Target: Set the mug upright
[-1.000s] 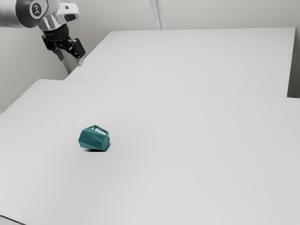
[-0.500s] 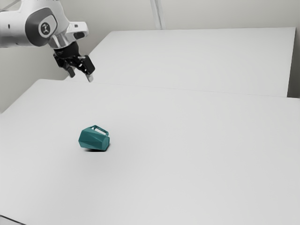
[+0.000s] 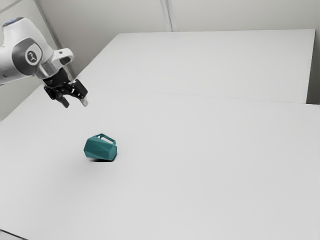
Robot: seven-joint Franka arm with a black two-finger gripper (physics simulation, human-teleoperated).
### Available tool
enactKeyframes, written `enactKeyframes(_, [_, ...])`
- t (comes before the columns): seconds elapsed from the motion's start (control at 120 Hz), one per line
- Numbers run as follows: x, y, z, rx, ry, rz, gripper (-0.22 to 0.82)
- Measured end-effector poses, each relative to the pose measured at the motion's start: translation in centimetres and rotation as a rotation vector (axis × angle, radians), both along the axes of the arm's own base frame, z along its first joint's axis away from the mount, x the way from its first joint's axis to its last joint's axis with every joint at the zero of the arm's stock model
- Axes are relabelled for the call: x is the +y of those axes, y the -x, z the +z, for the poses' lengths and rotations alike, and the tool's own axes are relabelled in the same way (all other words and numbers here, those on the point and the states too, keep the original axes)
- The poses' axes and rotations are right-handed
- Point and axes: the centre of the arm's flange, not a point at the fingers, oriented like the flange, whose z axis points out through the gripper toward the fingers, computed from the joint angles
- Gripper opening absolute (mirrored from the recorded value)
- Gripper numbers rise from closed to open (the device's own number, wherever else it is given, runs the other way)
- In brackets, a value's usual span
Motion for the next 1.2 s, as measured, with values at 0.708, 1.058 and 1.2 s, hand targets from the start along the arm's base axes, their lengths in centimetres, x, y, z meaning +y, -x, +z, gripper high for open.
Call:
enactKeyframes(0.708, [8.1,6.2,-9.2,-0.109,0.336,0.023,0.59])
enactKeyframes(1.058, [10.7,8.4,-13.1,-0.164,0.448,-0.095,0.59])
enactKeyframes(1.2, [10.7,8.4,-14.5,-0.195,0.483,-0.166,0.59])
